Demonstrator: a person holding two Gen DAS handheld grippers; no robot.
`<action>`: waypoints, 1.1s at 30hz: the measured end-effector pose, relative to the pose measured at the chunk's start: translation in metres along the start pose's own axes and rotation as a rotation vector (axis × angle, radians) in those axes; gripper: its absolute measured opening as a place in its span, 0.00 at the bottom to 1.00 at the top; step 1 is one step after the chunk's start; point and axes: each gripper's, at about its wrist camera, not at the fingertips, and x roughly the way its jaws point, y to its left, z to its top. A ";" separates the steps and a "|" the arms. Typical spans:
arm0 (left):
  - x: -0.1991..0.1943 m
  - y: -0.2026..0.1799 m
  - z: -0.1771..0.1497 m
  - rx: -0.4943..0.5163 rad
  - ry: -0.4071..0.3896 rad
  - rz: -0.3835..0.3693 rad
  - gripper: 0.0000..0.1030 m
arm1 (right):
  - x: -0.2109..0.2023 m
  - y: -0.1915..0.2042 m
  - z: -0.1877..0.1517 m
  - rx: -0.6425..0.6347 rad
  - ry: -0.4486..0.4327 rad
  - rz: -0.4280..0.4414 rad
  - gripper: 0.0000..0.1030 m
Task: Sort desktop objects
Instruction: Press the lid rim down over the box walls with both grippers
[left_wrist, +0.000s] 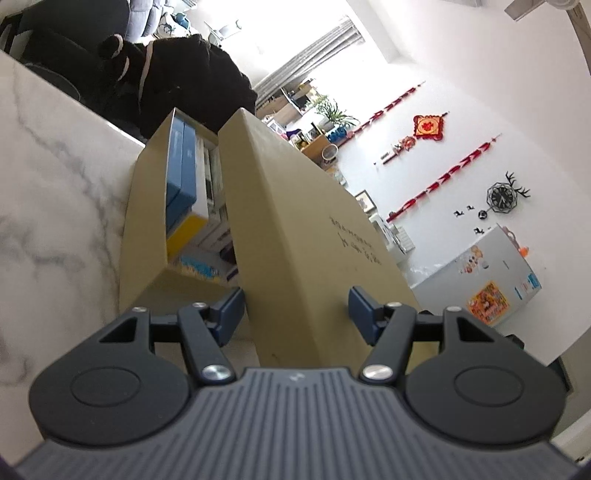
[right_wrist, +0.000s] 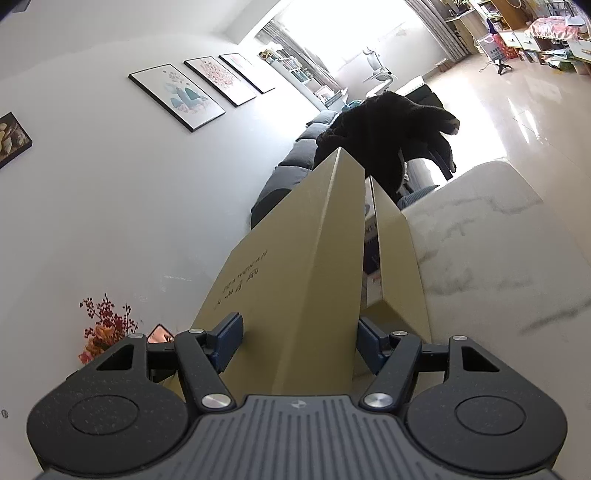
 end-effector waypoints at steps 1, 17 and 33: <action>0.002 -0.001 0.003 0.000 -0.004 0.002 0.59 | 0.002 -0.001 0.003 0.002 -0.003 0.002 0.67; 0.024 0.000 0.047 0.032 -0.036 0.061 0.59 | 0.057 -0.022 0.051 0.052 0.000 0.051 0.67; 0.041 0.048 0.055 -0.022 -0.047 0.081 0.59 | 0.122 -0.046 0.044 0.063 0.006 0.039 0.67</action>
